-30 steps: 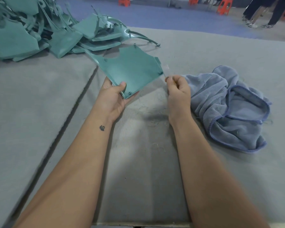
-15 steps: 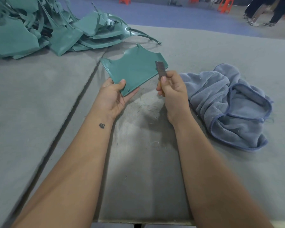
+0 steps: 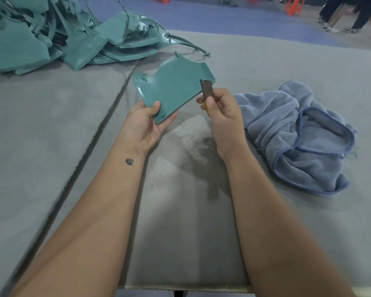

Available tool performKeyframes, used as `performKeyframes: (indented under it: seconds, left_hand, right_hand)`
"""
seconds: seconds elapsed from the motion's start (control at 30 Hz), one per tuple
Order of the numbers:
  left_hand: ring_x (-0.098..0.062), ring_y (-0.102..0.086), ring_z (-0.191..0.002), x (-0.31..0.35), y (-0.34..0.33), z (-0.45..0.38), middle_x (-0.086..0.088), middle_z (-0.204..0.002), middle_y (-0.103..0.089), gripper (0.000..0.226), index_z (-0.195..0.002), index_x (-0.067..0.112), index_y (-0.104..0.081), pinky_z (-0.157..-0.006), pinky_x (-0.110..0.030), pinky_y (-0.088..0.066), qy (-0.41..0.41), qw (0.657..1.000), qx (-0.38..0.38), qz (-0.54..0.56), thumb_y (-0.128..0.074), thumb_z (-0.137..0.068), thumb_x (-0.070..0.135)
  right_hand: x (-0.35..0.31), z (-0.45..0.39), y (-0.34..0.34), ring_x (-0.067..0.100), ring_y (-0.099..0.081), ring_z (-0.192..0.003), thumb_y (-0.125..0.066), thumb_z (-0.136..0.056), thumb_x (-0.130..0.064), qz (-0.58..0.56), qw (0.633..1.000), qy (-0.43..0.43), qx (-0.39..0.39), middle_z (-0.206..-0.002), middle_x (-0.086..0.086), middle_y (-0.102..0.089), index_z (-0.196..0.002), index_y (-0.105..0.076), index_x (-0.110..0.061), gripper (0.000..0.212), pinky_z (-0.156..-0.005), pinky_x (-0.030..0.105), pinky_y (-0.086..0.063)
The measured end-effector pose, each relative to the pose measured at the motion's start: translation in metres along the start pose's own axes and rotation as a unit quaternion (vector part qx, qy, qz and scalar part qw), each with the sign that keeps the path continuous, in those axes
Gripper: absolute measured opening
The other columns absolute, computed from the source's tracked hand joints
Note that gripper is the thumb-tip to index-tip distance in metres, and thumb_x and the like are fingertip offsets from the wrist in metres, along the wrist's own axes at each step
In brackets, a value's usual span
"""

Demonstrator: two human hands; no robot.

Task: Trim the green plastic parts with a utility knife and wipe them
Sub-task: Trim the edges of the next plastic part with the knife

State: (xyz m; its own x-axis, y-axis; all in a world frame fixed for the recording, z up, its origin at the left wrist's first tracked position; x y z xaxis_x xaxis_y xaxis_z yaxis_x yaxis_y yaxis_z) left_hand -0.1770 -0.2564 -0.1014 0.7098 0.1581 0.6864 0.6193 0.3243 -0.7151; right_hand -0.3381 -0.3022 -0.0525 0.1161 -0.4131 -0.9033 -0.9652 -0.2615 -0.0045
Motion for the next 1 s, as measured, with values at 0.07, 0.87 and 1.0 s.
performKeyframes:
  seconds: [0.07,0.87,1.0]
  left_hand:
    - [-0.022,-0.072,-0.080,-0.001,0.000,0.000,-0.013,-0.105,-0.067,0.025,-0.112,0.009,-0.055,-0.059,-0.028,-0.058,0.003,1.000,0.002,-0.002,-0.037,-0.100,-0.004]
    - [-0.019,-0.068,-0.097,0.003,-0.022,0.004,0.000,-0.113,-0.066,0.037,-0.124,0.020,-0.049,-0.077,-0.034,-0.060,-0.080,0.994,-0.050,-0.055,-0.039,-0.099,-0.005]
    - [-0.023,-0.061,-0.114,0.000,-0.032,0.008,-0.010,-0.132,-0.058,0.035,-0.127,0.013,-0.049,-0.091,-0.035,-0.055,-0.088,0.990,-0.073,-0.080,-0.040,-0.099,-0.006]
  right_hand:
    - [0.003,0.000,-0.001,0.008,-0.056,-0.084,-0.046,-0.097,-0.001,0.009,1.000,-0.012,0.000,-0.083,-0.005,-0.061,-0.089,-0.058,-0.023,0.026,-0.084,0.020,-0.046]
    - [0.010,0.004,0.033,0.016,-0.037,-0.059,-0.046,-0.086,-0.005,0.028,0.990,-0.061,0.126,-0.062,0.001,-0.044,-0.069,-0.053,-0.025,0.027,-0.055,0.032,-0.030]
    - [0.015,0.003,0.050,0.022,-0.038,-0.064,-0.046,-0.089,-0.008,0.072,0.979,-0.073,0.178,-0.069,0.010,-0.047,-0.071,-0.051,-0.024,0.024,-0.060,0.039,-0.032]
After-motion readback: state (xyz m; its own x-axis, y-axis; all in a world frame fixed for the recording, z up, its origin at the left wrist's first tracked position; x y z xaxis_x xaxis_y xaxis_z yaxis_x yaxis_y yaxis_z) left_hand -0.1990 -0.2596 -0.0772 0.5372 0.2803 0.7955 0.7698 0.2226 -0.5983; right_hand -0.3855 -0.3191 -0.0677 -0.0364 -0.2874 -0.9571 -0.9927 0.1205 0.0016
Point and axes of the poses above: each hand's wrist, its own z-axis away from the middle knuckle, its own y-axis out of the back of the hand, x = y × z, the point moved 10 cm from there along -z, towards the middle knuckle
